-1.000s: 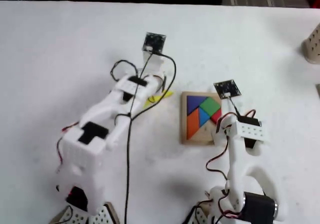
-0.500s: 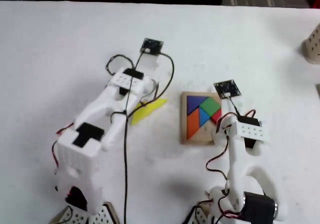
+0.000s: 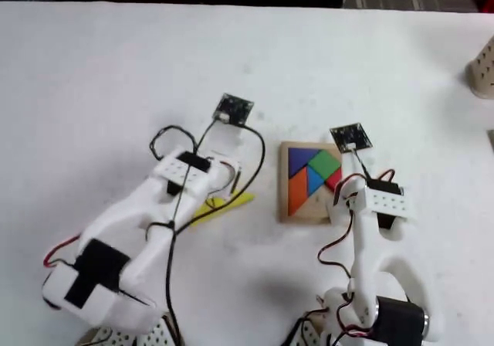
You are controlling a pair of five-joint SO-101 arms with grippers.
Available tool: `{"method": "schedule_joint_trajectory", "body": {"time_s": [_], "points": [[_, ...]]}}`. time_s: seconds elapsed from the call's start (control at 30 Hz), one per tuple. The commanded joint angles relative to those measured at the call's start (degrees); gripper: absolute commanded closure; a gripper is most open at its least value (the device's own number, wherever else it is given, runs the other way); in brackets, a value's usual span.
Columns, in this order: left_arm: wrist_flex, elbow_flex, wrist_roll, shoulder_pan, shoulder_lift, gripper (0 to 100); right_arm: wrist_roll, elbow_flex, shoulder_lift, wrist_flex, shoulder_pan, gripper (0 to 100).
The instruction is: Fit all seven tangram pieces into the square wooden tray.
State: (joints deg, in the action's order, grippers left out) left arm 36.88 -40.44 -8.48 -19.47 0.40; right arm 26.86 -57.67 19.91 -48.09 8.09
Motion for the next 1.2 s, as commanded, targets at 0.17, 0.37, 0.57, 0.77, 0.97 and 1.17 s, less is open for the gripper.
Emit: {"method": "schedule_joint_trajectory", "body": {"time_s": [0.17,0.37,0.57,0.77,0.97,1.17], "points": [[5.01,-0.18,6.15,2.24,-9.54,78,2.99,-0.62,1.98,-0.66,-0.48,98.2],[11.87,-0.97,11.16,2.33,-13.05,73,3.87,-0.62,1.89,-0.66,-0.66,98.2],[13.45,-1.32,39.65,3.38,-12.88,68,3.96,-0.70,1.80,-0.66,-1.80,98.2],[11.34,-1.41,44.84,3.82,-12.18,68,3.96,-0.79,1.89,-0.75,-1.54,98.2],[9.85,2.64,48.44,4.18,-4.00,68,4.04,-1.32,1.98,-0.75,-1.54,98.2],[11.78,9.05,48.70,4.62,1.71,68,4.13,-1.49,1.98,-0.75,-1.54,98.2]]}}
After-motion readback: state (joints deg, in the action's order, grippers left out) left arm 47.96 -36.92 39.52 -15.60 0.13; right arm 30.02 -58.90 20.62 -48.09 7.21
